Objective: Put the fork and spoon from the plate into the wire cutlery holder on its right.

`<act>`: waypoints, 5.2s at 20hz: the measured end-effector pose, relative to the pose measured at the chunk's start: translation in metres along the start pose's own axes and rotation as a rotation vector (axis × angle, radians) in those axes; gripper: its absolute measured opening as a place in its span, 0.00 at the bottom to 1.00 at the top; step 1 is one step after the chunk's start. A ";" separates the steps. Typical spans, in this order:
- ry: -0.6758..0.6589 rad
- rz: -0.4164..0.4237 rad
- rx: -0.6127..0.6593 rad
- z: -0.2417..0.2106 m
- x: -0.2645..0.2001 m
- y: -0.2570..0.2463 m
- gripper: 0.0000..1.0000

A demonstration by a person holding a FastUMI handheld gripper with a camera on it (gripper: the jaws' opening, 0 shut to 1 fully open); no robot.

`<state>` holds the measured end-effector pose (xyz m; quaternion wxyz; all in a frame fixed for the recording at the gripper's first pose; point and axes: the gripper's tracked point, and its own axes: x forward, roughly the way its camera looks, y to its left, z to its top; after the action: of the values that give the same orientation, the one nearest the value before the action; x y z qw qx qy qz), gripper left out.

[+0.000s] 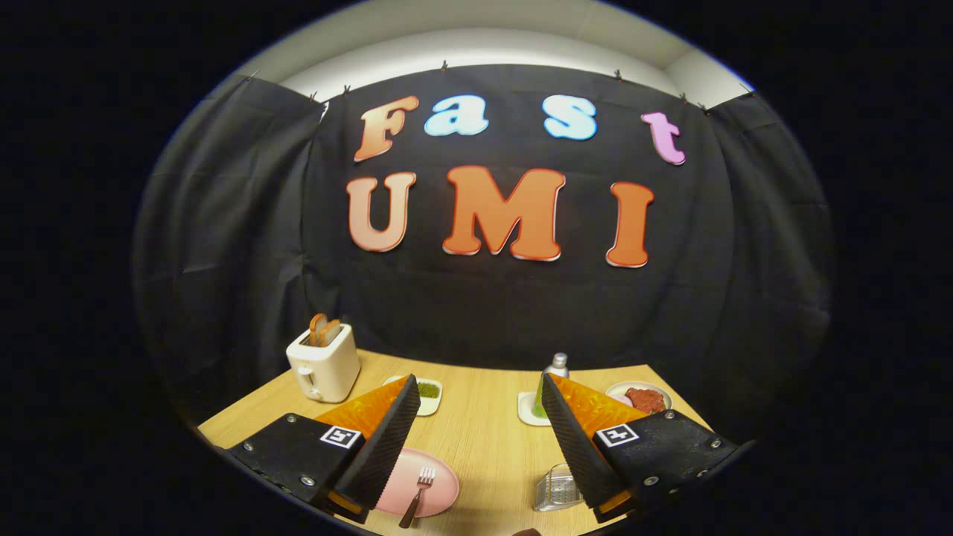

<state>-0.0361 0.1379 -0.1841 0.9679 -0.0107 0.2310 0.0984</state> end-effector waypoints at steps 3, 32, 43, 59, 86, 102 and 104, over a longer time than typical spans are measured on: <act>0.166 0.067 -0.007 -0.050 0.010 0.031 0.98; 0.943 0.075 -0.021 -0.284 0.024 0.084 0.10; 0.749 0.076 0.111 -0.217 0.017 0.048 0.05; 0.855 -0.140 0.042 -0.174 -0.054 -0.133 0.05; 0.814 -0.088 -0.026 -0.169 -0.010 -0.154 0.13; -0.112 -0.255 0.067 0.045 0.003 -0.138 0.48; -0.154 -0.251 0.080 0.056 0.001 -0.122 0.58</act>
<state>0.0132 0.0217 -0.1376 0.9871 0.0066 0.1565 -0.0323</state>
